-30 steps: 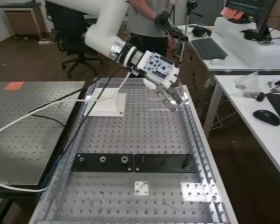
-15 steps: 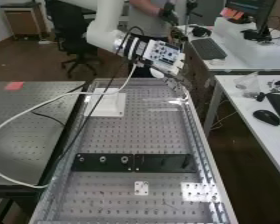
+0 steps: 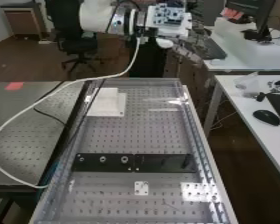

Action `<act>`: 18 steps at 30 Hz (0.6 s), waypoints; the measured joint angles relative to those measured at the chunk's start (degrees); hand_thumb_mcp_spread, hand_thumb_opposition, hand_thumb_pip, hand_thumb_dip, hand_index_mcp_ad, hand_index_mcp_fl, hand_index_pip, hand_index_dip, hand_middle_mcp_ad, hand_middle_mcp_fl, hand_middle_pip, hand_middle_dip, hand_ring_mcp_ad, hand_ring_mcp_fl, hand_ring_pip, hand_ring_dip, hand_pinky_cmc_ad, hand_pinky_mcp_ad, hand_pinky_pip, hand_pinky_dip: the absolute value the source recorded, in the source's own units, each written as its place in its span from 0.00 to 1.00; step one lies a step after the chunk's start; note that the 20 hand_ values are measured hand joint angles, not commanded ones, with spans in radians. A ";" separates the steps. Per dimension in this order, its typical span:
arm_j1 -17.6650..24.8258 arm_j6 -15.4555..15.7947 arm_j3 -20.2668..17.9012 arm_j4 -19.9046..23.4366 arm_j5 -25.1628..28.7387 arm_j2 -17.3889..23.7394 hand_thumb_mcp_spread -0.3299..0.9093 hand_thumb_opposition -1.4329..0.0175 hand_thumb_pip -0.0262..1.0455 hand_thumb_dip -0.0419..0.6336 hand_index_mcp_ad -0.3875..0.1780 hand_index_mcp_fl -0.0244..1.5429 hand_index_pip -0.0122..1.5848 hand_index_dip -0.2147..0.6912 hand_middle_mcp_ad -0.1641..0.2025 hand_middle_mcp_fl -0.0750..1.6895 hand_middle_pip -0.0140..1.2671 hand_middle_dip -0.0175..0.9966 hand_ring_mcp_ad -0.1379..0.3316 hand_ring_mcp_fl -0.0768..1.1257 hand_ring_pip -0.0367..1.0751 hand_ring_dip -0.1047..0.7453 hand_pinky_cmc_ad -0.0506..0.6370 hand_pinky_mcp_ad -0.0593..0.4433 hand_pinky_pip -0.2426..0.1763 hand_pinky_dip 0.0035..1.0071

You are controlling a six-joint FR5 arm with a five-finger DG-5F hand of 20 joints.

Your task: Grab the chopstick and place it in the clear container

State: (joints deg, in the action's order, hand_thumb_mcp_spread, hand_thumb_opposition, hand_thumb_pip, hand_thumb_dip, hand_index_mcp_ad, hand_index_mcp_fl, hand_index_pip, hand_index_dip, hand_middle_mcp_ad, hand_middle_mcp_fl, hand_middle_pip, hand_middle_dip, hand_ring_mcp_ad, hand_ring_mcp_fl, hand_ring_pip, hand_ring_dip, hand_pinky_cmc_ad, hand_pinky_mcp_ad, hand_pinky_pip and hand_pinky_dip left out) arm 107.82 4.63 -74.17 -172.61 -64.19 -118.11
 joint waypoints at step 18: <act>-4.85 27.94 -7.29 2.87 -8.50 11.98 0.48 0.52 0.39 0.20 0.27 0.32 0.03 0.65 0.51 0.19 0.09 0.36 0.55 0.09 0.14 0.39 0.82 0.87 0.45 0.25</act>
State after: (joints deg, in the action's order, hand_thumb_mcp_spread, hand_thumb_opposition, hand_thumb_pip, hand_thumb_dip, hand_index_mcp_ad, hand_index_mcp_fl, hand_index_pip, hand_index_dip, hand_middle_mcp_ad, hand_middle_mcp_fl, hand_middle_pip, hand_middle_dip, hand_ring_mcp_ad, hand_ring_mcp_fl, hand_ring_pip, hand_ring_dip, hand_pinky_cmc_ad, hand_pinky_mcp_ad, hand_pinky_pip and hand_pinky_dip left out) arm 102.96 32.57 -81.47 -169.75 -72.69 -106.12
